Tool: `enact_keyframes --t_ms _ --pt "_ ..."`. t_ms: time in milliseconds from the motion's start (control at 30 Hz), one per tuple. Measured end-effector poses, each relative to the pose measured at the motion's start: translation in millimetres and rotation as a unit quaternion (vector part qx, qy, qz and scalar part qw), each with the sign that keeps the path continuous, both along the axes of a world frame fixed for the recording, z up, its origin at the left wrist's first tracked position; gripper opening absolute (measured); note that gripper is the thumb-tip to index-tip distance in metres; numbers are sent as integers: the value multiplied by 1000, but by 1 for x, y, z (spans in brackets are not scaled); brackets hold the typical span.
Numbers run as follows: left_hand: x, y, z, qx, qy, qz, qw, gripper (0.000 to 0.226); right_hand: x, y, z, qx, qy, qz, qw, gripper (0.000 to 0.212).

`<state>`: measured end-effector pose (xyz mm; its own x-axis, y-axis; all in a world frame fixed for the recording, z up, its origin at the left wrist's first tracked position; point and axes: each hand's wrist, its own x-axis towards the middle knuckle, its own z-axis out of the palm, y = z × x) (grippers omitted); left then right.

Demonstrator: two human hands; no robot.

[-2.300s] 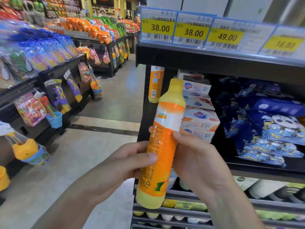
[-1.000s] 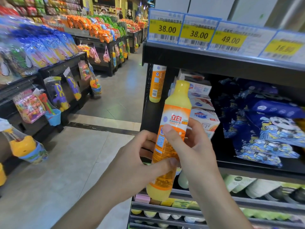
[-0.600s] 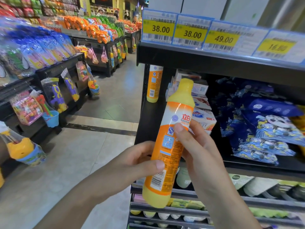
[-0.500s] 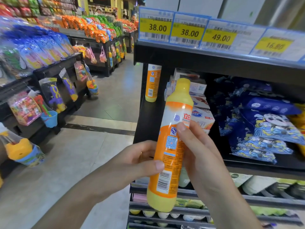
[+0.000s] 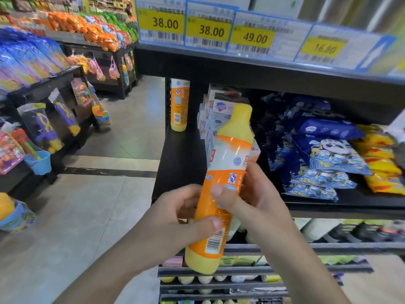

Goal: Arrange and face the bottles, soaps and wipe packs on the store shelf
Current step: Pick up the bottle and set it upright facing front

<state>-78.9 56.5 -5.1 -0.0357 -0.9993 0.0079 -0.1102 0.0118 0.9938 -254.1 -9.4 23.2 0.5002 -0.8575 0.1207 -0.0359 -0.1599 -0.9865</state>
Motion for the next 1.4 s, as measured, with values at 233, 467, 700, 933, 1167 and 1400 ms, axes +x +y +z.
enact_keyframes --t_ms 233,467,700,933,1167,1400 --pt "-9 -12 20 10 -56 -43 997 56 -36 -15 15 -42 61 -86 994 47" --pt "23 -23 16 -16 -396 108 912 89 -50 -43 38 -53 110 -177 977 32" --pt "34 -32 -7 30 -522 98 847 85 -50 -71 53 -105 183 -234 949 41" --pt "43 -33 -17 16 -523 109 845 80 -40 -91 54 -140 236 -270 923 48" --pt "48 -30 -25 2 -495 115 861 79 -32 -94 48 -139 279 -297 903 48" --pt "49 -28 -26 -1 -492 109 864 76 -30 -86 51 -142 297 -310 892 48"
